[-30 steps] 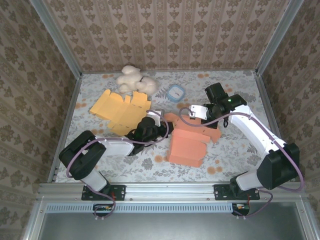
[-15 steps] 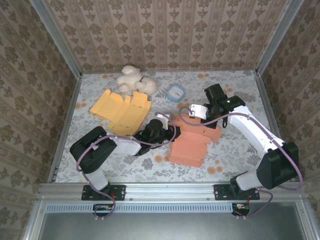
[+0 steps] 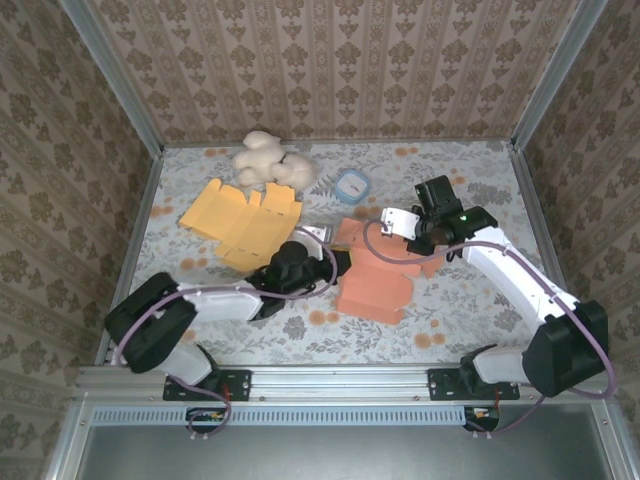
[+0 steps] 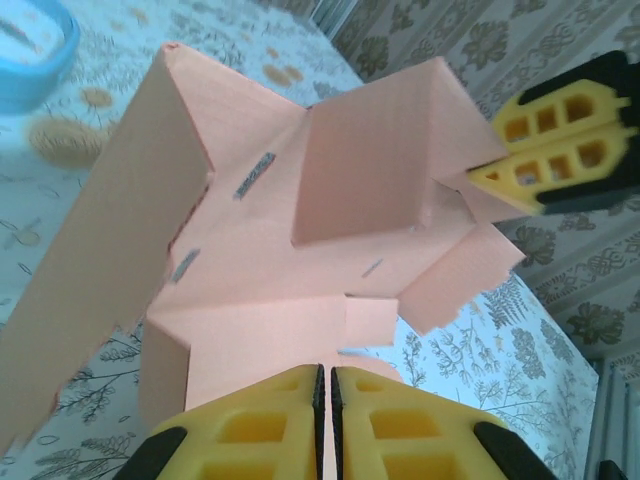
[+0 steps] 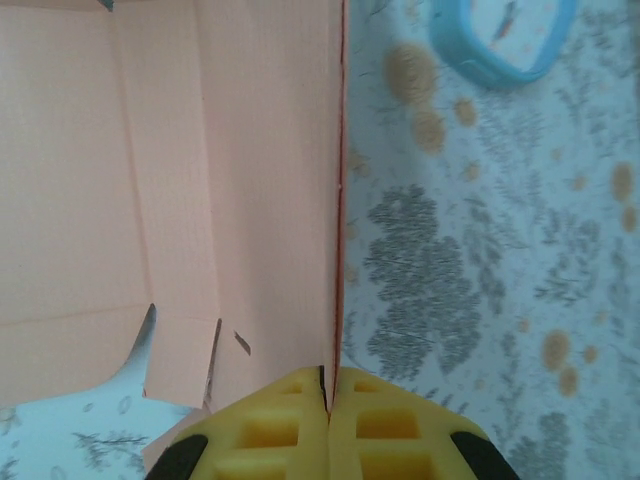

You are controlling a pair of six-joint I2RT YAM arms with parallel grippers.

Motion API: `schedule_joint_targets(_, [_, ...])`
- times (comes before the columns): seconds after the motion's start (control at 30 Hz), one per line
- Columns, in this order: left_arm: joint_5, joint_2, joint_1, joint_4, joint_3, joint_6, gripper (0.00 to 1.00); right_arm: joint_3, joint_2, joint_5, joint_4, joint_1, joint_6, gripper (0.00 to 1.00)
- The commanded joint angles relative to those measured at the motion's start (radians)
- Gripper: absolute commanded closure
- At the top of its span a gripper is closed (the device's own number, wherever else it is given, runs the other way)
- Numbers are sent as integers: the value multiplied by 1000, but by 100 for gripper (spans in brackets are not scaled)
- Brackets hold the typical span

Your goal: Fold the paper box

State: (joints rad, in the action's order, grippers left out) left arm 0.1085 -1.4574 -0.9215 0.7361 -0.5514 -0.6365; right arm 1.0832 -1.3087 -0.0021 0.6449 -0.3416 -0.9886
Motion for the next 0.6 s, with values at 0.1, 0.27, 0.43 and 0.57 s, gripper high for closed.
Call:
schedule_joint_targets(0.1, [-178,289,-6,-112,151,187,85,-70,88,54,-141,-33,-74,100])
schedule_joint_targets(0.27, [-309,508,47,-248,241,218,84,-73,80,105,-157,-107,-107,100])
schedule_joint_targets(0.43, [-323,611,101,-271,301,246,82,-66,25,165,-196,-176,-114,100])
schedule_joint_targets(0.57, [-325,625,126,-229,343,275,82,-66,-23,214,-247,-222,-128,100])
